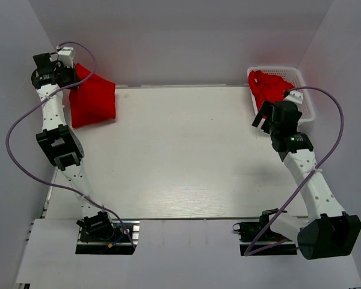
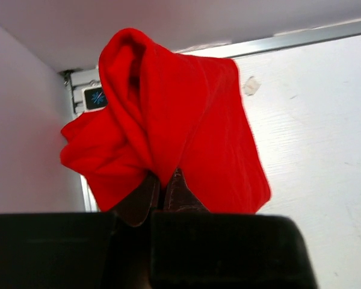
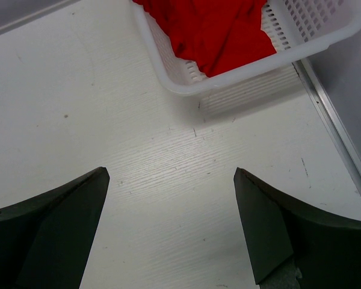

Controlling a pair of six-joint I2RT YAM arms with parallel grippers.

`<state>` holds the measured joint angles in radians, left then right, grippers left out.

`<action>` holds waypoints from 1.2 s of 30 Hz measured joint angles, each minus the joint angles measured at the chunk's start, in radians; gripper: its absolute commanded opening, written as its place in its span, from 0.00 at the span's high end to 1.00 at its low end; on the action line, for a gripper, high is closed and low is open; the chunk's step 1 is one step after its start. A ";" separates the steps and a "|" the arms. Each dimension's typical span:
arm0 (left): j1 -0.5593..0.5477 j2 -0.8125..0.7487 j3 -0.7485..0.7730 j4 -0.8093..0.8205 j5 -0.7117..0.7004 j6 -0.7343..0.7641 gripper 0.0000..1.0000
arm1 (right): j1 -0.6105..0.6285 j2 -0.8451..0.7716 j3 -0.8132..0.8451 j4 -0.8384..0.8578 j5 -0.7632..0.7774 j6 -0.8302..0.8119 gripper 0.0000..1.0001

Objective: Fold and stack the t-shirts
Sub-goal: Put the neatly folded tshirt into the corner of the board with the left arm

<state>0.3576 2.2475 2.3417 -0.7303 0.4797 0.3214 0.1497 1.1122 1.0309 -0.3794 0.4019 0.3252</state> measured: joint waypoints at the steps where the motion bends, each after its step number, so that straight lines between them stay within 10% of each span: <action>1: 0.003 0.004 -0.008 0.010 -0.011 0.000 1.00 | 0.000 0.000 0.006 0.000 0.000 0.000 0.10; 3: 0.008 0.018 -0.023 0.027 -0.047 0.000 0.89 | 0.000 0.000 0.017 0.000 0.000 0.000 0.10; 6: 0.011 0.055 -0.031 0.050 -0.155 -0.004 0.00 | 0.000 0.005 0.027 -0.003 -0.002 0.003 0.10; 15: 0.013 0.093 -0.021 0.093 -0.352 -0.072 0.00 | 0.000 0.029 0.034 -0.018 -0.043 -0.002 0.10; 28: -0.137 -0.042 -0.119 0.068 -0.233 -0.216 0.00 | 0.002 0.057 0.033 -0.013 -0.209 -0.042 0.10; 36: -0.568 -0.466 -0.832 0.219 -0.222 -0.406 0.00 | 0.043 0.133 -0.095 0.062 -0.449 -0.046 0.10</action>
<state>-0.2108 1.7813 1.5093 -0.5110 0.2573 -0.0845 0.1925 1.2453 0.9360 -0.3172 -0.0467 0.2794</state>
